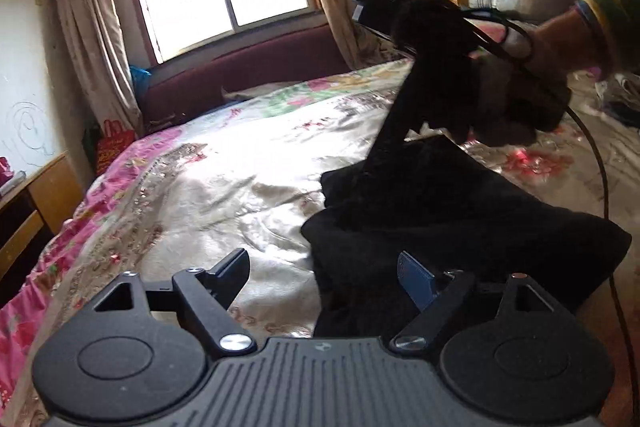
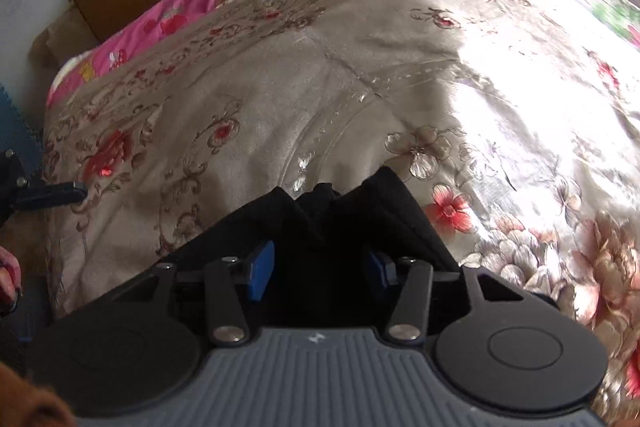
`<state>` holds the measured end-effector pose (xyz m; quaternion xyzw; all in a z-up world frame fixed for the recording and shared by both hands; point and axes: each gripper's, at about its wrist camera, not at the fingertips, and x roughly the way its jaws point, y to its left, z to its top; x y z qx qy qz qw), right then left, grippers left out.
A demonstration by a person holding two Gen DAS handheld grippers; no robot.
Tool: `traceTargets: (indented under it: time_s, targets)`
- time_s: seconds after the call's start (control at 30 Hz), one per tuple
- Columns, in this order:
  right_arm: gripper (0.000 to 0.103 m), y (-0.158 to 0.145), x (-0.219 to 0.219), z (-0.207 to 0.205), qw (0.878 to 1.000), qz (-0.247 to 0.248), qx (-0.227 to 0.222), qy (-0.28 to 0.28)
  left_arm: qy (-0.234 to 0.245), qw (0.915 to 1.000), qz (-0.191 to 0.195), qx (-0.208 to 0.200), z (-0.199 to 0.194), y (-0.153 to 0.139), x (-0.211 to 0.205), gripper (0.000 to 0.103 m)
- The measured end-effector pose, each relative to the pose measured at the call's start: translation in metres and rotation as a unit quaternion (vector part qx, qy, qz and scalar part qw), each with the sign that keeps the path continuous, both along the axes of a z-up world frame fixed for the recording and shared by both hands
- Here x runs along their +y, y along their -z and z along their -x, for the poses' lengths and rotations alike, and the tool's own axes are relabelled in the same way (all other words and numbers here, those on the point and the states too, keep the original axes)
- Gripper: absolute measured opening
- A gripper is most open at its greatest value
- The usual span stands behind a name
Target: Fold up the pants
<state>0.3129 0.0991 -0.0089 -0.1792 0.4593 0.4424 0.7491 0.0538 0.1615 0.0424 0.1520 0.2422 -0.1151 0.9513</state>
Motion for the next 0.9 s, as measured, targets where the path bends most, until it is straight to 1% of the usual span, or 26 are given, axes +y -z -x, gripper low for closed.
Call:
traceTargets:
  time_s: [0.03, 0.07, 0.1, 0.13, 0.17, 0.2, 0.27, 0.33, 0.4, 0.43, 0.5, 0.53, 0.57, 0.6, 0.63, 0.67, 0.7, 0.73, 0.83, 0.9]
  targets:
    - [0.048, 0.003, 0.004, -0.002, 1.0, 0.007, 0.005, 0.0, 0.005, 0.9999, 0.002, 0.009, -0.004, 0.005, -0.004, 0.095]
    - [0.04, 0.003, 0.006, -0.003, 1.0, 0.009, 0.01, 0.001, 0.013, 0.9997, 0.006, 0.02, -0.007, 0.01, -0.007, 0.095]
    - [0.023, -0.001, 0.005, -0.001, 1.0, 0.007, 0.008, 0.003, 0.018, 0.9993, 0.011, 0.031, -0.01, 0.014, -0.008, 0.095]
    - [0.01, -0.008, 0.003, 0.001, 1.0, 0.002, 0.003, 0.011, 0.02, 0.9988, 0.018, 0.042, -0.013, 0.017, -0.008, 0.095]
    - [0.004, -0.016, -0.002, 0.002, 1.0, -0.011, 0.01, 0.02, 0.021, 0.9979, 0.027, 0.055, -0.014, 0.021, -0.008, 0.095]
    - [0.004, -0.027, -0.01, 0.005, 0.999, -0.03, 0.014, 0.025, 0.021, 0.9972, 0.035, 0.063, -0.016, 0.024, -0.007, 0.095]
    - [0.003, -0.042, -0.019, 0.01, 0.999, -0.043, -0.004, 0.023, 0.018, 0.9964, 0.047, 0.068, -0.017, 0.026, -0.005, 0.096]
    - [0.003, -0.046, -0.024, 0.008, 0.998, -0.05, 0.002, 0.031, 0.019, 0.9958, 0.057, 0.07, -0.019, 0.024, -0.003, 0.096]
    - [0.003, -0.046, -0.025, 0.009, 0.998, -0.056, 0.005, 0.017, 0.022, 0.9955, 0.057, 0.072, -0.021, 0.024, -0.005, 0.096]
    - [0.003, -0.044, -0.022, 0.009, 0.999, -0.051, 0.001, 0.013, 0.025, 0.9954, 0.055, 0.074, -0.022, 0.024, -0.006, 0.096]
    - [0.011, -0.039, -0.014, 0.009, 0.999, -0.037, -0.016, -0.008, 0.034, 0.9957, 0.047, 0.073, -0.025, 0.025, -0.009, 0.096]
    - [0.013, -0.035, -0.008, 0.007, 0.999, -0.027, -0.015, -0.022, 0.038, 0.9956, 0.042, 0.074, -0.027, 0.025, -0.01, 0.096]
    - [0.023, -0.029, -0.002, 0.002, 0.999, -0.015, 0.002, -0.036, 0.041, 0.9956, 0.039, 0.075, -0.027, 0.026, -0.01, 0.096]
    - [0.037, -0.021, 0.004, -0.002, 0.998, -0.006, 0.029, -0.048, 0.041, 0.9956, 0.038, 0.075, -0.028, 0.026, -0.01, 0.097]
    - [0.043, -0.014, 0.009, -0.004, 0.997, -0.001, 0.042, -0.062, 0.04, 0.9956, 0.039, 0.075, -0.028, 0.026, -0.01, 0.097]
    - [0.048, -0.007, 0.015, -0.005, 0.995, 0.009, 0.042, -0.087, 0.038, 0.9957, 0.041, 0.074, -0.027, 0.027, -0.009, 0.097]
    - [0.05, -0.003, 0.02, -0.005, 0.993, 0.022, 0.031, -0.11, 0.036, 0.9957, 0.044, 0.074, -0.027, 0.028, -0.009, 0.098]
    - [0.051, 0.001, 0.024, -0.006, 0.992, 0.028, 0.025, -0.12, 0.034, 0.9957, 0.043, 0.074, -0.027, 0.03, -0.008, 0.098]
    - [0.054, -0.002, 0.03, -0.013, 0.993, 0.018, 0.035, -0.11, 0.031, 0.996, 0.042, 0.073, -0.028, 0.033, -0.01, 0.099]
    - [0.054, -0.01, 0.029, -0.012, 0.991, 0.009, 0.021, -0.134, 0.035, 0.9963, 0.04, 0.067, -0.025, 0.032, -0.01, 0.099]
